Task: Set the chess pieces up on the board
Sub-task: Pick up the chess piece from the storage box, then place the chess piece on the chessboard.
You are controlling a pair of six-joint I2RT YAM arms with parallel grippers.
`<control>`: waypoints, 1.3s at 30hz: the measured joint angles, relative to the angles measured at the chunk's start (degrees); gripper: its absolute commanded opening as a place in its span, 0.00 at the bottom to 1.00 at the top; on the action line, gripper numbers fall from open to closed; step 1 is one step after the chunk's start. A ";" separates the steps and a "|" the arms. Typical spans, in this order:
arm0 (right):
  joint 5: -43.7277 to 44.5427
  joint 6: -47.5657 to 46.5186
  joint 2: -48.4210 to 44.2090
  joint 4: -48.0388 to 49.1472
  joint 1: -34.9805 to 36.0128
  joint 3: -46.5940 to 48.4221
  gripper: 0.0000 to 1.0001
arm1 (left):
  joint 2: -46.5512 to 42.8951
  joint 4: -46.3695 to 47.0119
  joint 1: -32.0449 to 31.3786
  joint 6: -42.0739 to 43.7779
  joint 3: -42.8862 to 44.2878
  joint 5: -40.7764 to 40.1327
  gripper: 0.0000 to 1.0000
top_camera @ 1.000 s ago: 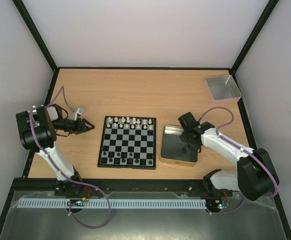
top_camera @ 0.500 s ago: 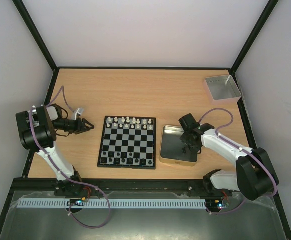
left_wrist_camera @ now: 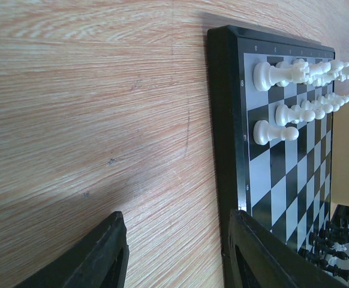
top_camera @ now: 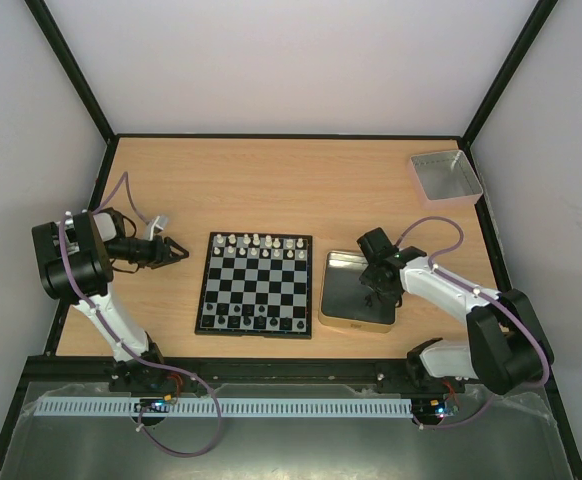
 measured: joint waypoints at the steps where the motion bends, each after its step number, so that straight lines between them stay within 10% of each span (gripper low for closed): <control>1: 0.09 -0.15 0.00 0.00 0.00 0.00 0.10 | 0.02 0.00 -0.02 -0.02 0.02 0.00 0.49; 14: 3.10 -2.03 -1.25 -2.91 1.22 2.16 0.09 | 0.02 -0.07 -0.24 -0.42 0.13 -0.24 0.49; 39: 8.98 5.27 17.33 -8.33 37.09 26.67 0.08 | -0.02 -0.07 -0.28 -1.03 0.22 -0.44 0.49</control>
